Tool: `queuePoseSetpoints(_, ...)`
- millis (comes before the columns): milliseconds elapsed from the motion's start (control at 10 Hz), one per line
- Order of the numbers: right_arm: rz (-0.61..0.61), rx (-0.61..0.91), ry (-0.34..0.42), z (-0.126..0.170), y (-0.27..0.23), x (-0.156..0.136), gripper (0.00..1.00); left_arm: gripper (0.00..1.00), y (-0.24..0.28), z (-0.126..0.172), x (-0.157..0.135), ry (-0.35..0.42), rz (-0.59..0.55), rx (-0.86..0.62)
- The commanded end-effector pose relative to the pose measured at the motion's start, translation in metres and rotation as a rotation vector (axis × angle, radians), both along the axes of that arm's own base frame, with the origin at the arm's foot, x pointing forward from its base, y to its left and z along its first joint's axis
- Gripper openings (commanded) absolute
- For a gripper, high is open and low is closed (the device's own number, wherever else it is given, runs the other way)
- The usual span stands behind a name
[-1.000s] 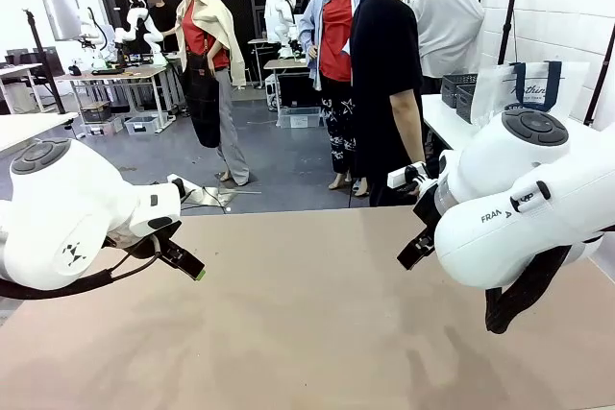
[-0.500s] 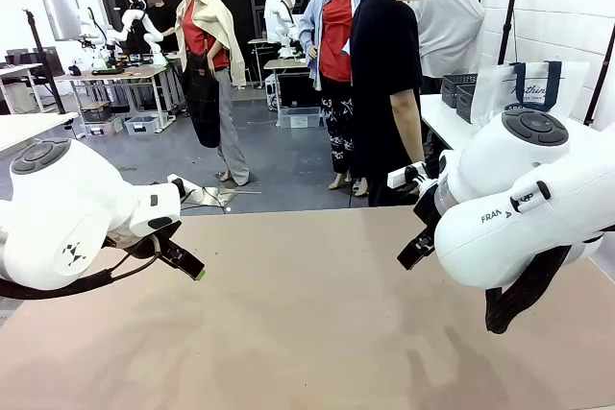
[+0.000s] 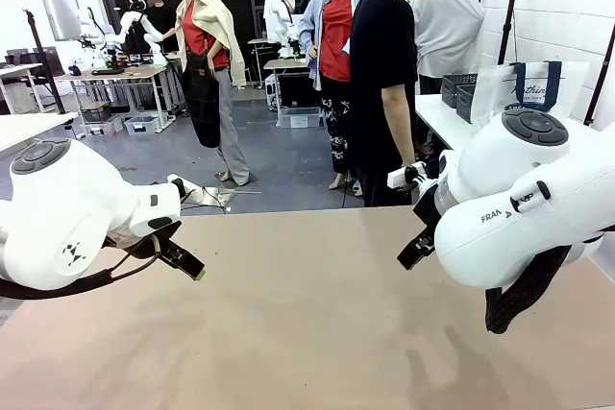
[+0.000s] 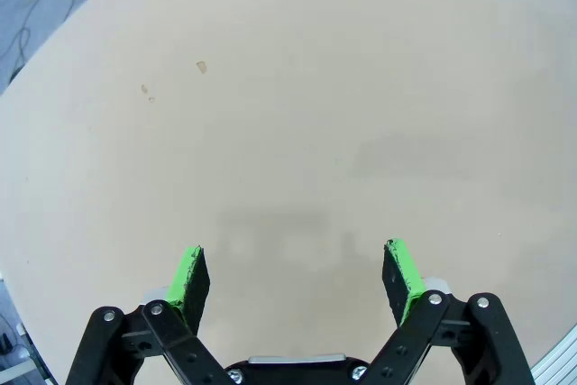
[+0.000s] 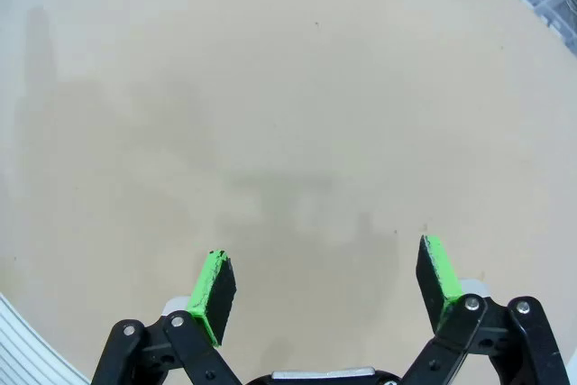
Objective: Transfer purchased items from the store into the shopping bag.
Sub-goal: Open the Reusable shopping bag in the center of the table.
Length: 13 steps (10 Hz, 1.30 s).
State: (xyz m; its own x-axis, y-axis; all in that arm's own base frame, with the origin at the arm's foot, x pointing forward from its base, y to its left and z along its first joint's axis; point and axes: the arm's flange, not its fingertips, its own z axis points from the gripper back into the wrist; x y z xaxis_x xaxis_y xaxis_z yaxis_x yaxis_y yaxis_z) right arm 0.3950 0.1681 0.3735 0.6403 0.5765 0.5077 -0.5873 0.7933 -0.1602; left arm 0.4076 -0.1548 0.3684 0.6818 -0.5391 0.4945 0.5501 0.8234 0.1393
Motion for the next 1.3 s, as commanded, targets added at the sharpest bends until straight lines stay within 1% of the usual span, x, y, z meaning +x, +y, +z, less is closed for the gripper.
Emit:
queuePoseSetpoints(0,0.000,0.000,0.000,0.0000,-0.0001,0.0000,1.00,1.00,0.0017,0.0000,0.0004,0.001,0.003,-0.002)
queuePoseSetpoints(1200,0.000,0.000,0.000,0.0000,-0.0001,0.0000,1.00,1.00,0.0017,0.0000,0.0004,0.001,0.003,-0.002)
